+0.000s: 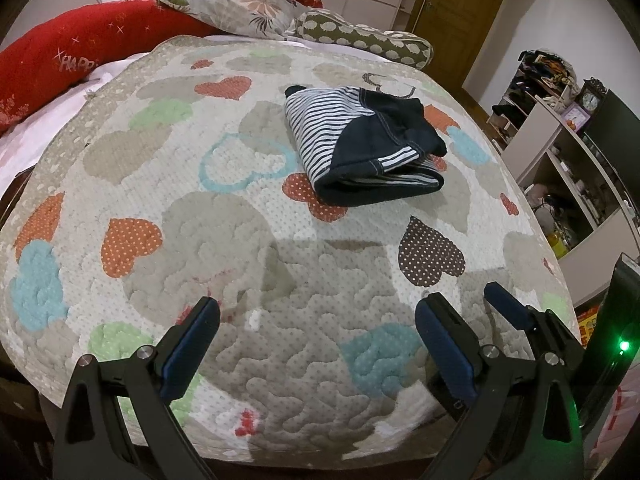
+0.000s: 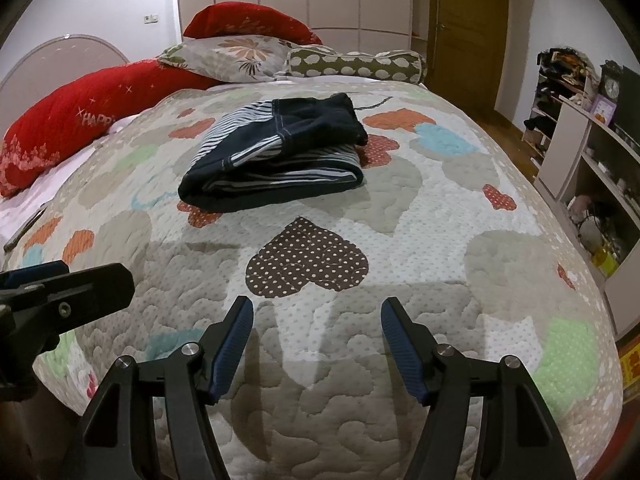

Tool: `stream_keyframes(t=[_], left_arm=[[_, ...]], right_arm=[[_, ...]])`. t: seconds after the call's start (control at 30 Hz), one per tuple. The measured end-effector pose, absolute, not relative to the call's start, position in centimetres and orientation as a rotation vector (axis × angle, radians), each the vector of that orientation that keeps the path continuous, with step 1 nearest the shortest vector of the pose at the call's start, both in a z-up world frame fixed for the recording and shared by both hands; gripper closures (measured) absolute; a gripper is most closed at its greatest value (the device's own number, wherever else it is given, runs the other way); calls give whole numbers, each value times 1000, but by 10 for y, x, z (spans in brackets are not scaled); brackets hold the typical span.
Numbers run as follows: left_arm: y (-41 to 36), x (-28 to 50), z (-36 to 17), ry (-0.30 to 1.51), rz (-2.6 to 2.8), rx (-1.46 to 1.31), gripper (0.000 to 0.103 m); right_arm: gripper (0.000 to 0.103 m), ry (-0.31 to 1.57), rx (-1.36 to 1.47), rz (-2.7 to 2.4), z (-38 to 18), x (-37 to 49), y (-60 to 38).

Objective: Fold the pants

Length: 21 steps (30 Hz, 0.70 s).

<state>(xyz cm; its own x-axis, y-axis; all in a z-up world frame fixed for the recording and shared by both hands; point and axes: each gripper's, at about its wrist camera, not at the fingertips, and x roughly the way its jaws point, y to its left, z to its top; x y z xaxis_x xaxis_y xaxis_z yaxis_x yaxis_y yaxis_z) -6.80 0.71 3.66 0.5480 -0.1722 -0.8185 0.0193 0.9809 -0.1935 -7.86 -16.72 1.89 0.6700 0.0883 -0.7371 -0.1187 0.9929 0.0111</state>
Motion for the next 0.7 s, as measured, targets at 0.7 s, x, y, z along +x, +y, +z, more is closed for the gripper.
stream_keyframes(t=[0.7], left_arm=[[8,-59,30,1010,-141,-193,5]], right_arm=[[31,824,-61,118,16,-77,-165]])
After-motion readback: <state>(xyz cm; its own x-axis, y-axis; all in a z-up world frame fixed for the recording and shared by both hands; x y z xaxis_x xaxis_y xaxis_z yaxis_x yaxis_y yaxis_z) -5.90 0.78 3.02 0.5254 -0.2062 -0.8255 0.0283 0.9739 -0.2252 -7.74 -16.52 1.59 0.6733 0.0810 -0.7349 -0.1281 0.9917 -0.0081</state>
